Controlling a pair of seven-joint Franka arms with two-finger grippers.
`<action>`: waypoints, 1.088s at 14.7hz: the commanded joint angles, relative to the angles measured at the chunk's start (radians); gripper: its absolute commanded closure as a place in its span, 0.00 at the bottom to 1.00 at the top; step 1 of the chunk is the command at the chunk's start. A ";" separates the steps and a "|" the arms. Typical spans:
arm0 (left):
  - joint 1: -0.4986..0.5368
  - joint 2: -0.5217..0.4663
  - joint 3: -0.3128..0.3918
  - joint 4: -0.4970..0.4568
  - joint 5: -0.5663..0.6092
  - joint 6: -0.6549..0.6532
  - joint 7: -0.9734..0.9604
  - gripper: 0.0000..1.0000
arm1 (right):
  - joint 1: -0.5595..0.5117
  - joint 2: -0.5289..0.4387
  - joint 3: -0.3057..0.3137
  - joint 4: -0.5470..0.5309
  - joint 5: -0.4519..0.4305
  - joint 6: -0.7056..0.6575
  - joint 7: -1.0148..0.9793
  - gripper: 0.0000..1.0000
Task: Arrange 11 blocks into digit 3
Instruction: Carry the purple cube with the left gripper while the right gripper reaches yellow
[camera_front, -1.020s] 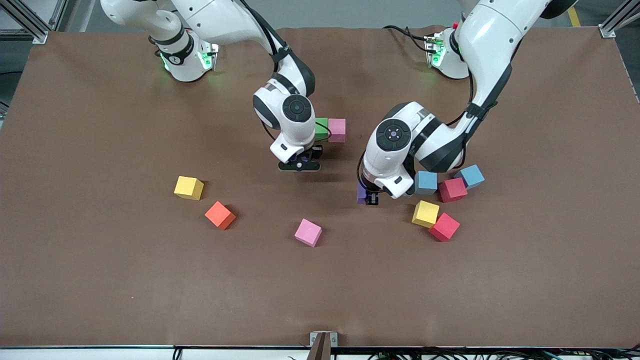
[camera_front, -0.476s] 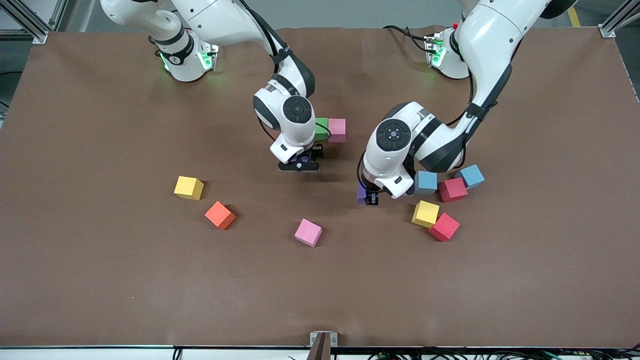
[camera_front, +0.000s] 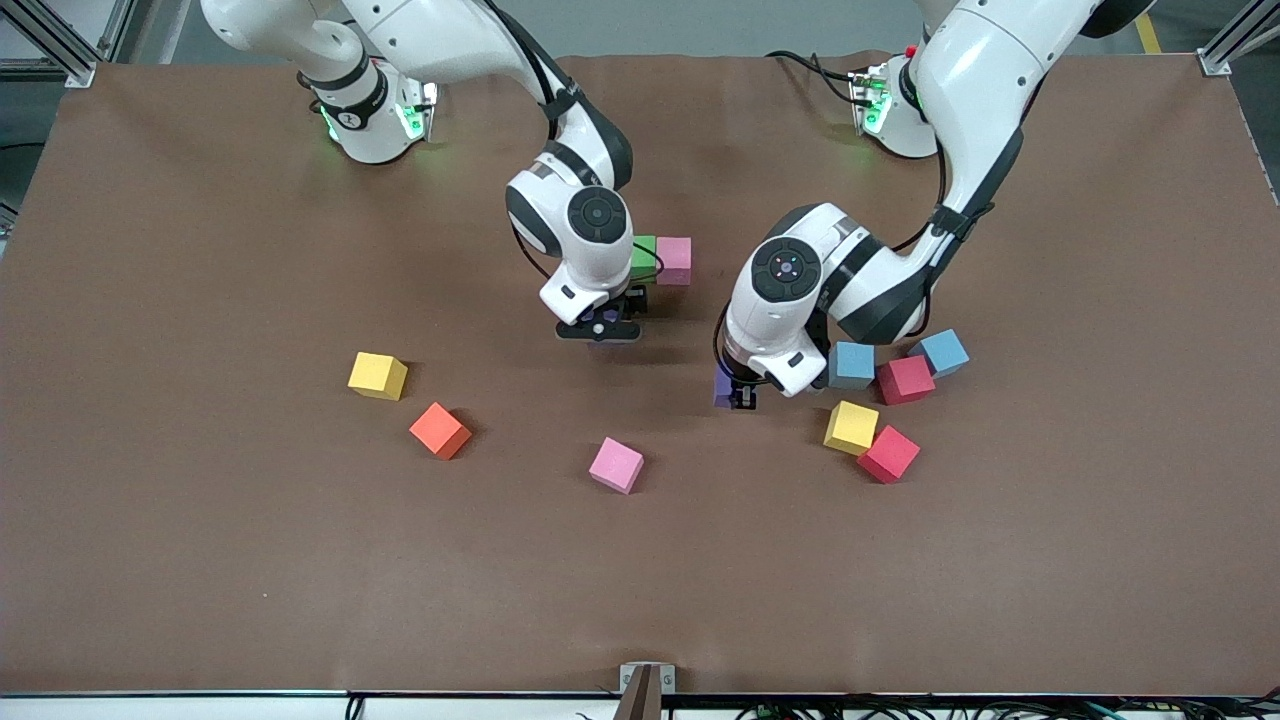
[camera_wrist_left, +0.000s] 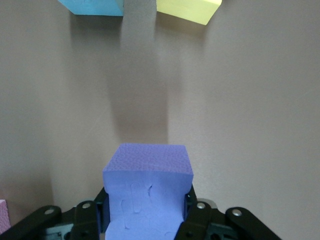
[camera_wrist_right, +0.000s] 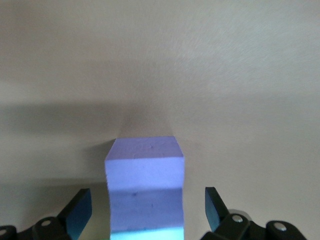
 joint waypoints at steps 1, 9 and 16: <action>-0.002 -0.035 -0.021 -0.061 -0.011 0.014 -0.055 0.63 | -0.039 -0.130 0.002 -0.036 -0.007 -0.084 0.015 0.00; -0.123 0.011 -0.048 -0.082 -0.015 0.064 -0.296 0.63 | -0.344 -0.305 -0.004 -0.076 -0.004 -0.234 0.006 0.00; -0.191 0.072 -0.038 -0.075 -0.007 0.136 -0.400 0.63 | -0.564 -0.296 -0.002 -0.204 -0.003 -0.141 -0.230 0.00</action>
